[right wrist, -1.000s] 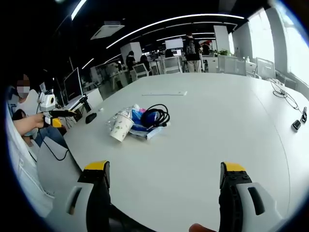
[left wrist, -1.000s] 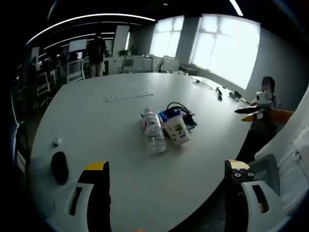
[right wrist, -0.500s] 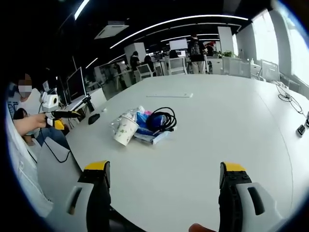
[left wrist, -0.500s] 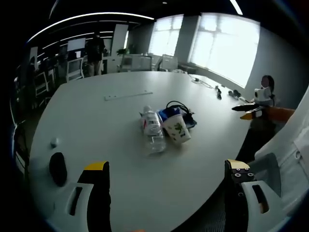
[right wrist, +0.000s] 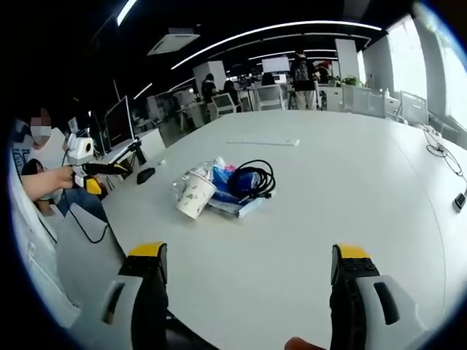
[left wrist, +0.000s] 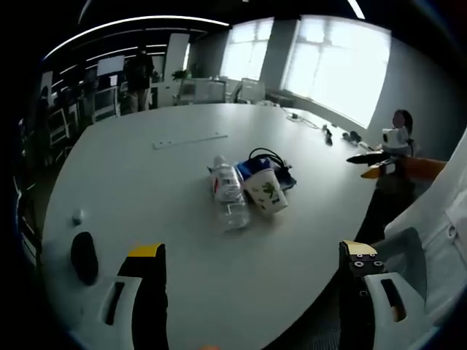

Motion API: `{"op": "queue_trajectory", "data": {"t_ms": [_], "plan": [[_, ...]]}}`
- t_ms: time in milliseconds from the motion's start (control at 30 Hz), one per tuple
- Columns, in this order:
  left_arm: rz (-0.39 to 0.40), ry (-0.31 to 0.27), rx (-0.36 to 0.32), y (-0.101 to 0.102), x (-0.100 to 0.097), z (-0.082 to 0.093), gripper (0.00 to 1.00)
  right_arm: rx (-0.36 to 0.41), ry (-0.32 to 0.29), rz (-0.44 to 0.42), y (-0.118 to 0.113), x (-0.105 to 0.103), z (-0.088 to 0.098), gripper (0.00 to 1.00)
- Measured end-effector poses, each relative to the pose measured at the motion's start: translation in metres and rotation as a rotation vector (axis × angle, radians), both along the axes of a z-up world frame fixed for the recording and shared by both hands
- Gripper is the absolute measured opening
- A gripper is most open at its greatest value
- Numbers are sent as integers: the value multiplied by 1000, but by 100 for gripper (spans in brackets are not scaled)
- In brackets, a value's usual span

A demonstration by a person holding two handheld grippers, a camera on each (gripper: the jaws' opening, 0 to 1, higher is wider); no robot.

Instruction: Arrange the tabletop items into an orderly group along one side of the table until the central work area is clear of visible clutter.

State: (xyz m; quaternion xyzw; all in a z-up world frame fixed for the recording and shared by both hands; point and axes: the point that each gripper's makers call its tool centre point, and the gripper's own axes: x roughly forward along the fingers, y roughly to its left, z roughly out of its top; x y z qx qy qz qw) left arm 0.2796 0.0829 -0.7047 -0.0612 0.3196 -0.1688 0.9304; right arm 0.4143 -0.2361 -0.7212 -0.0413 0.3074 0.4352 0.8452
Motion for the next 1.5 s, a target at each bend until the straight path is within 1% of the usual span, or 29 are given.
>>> {"op": "queue_trajectory", "data": {"t_ms": [367,1000,1500], "plan": [[-14,5,-2,1,7,-3,95,-6,1,10,6,-1,-1,90],[-28,3,-17,0,18,-1,94,-9,-1,16,12,-4,0,90],[-47,14,-24,-4,27,-7,94,-9,-3,48,28,-4,1,89]]}}
